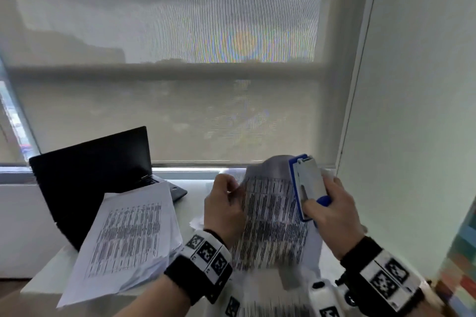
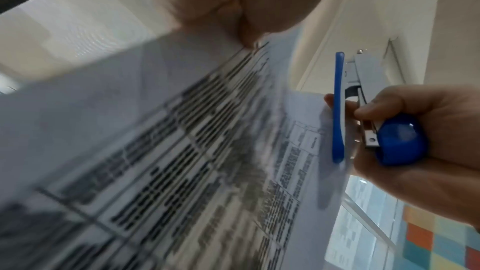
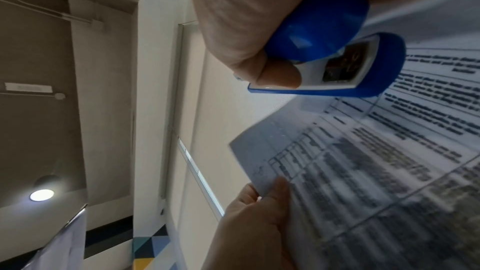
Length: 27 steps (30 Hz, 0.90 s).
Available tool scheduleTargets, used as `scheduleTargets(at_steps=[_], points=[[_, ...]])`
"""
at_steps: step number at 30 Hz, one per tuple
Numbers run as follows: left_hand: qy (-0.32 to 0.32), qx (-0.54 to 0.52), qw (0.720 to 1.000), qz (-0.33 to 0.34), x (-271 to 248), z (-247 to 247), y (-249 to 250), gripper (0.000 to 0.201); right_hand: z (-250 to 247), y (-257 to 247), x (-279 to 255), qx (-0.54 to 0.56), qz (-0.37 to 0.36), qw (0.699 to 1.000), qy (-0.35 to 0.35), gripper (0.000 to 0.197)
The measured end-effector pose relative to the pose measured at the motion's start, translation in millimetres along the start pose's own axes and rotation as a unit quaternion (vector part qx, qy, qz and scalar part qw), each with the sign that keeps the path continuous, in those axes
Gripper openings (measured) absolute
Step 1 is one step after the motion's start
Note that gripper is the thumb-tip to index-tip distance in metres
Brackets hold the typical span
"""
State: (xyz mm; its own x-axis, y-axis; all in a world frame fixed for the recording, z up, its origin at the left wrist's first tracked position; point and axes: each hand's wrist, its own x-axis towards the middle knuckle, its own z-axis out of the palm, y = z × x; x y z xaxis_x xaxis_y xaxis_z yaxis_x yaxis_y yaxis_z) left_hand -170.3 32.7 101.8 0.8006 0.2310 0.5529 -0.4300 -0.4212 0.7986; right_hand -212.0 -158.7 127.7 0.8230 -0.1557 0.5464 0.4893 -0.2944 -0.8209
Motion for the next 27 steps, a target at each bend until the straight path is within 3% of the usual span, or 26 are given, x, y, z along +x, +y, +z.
scheduleTargets(at_steps=[2,5,8,10,14,18,21,23,25,27], points=[[0.031,0.009,0.999,-0.007,0.6,1.4,-6.3,0.036,2.9,2.1,2.8,0.000,0.011,1.000,-0.006,0.038],[0.019,0.051,0.997,-0.048,-10.7,0.8,-27.1,0.019,8.4,18.7,-3.9,0.004,0.058,0.998,-0.030,0.023],[0.018,0.042,0.996,-0.082,-24.1,-4.2,-51.5,0.016,6.9,43.1,-17.0,-0.045,0.101,0.992,-0.052,0.026],[0.021,0.027,0.997,-0.075,-28.7,-5.2,-58.1,0.018,4.8,53.6,-26.7,-0.021,0.137,0.989,-0.056,0.022],[0.031,0.018,0.997,-0.070,-29.4,-4.4,-67.0,0.019,-0.4,69.1,-44.2,0.000,0.187,0.981,-0.053,0.037],[0.054,-0.007,0.995,-0.089,-28.8,-12.7,-79.4,0.021,-11.7,92.1,-67.5,-0.105,0.208,0.971,-0.054,0.027],[0.083,-0.015,0.993,-0.087,-24.1,-19.1,-89.8,0.033,-24.0,108.8,-85.1,-0.193,0.283,0.928,-0.144,0.038],[0.100,-0.016,0.990,-0.095,-17.0,-22.0,-96.6,0.027,-31.4,109.1,-95.3,-0.207,0.319,0.896,-0.229,0.035],[0.114,-0.027,0.987,-0.106,-8.7,-24.1,-101.1,0.022,-39.2,107.3,-100.1,-0.238,0.304,0.878,-0.282,0.030],[0.132,-0.031,0.985,-0.104,-2.9,-26.9,-103.3,0.021,-45.2,102.5,-100.7,-0.304,0.235,0.868,-0.313,0.036]])
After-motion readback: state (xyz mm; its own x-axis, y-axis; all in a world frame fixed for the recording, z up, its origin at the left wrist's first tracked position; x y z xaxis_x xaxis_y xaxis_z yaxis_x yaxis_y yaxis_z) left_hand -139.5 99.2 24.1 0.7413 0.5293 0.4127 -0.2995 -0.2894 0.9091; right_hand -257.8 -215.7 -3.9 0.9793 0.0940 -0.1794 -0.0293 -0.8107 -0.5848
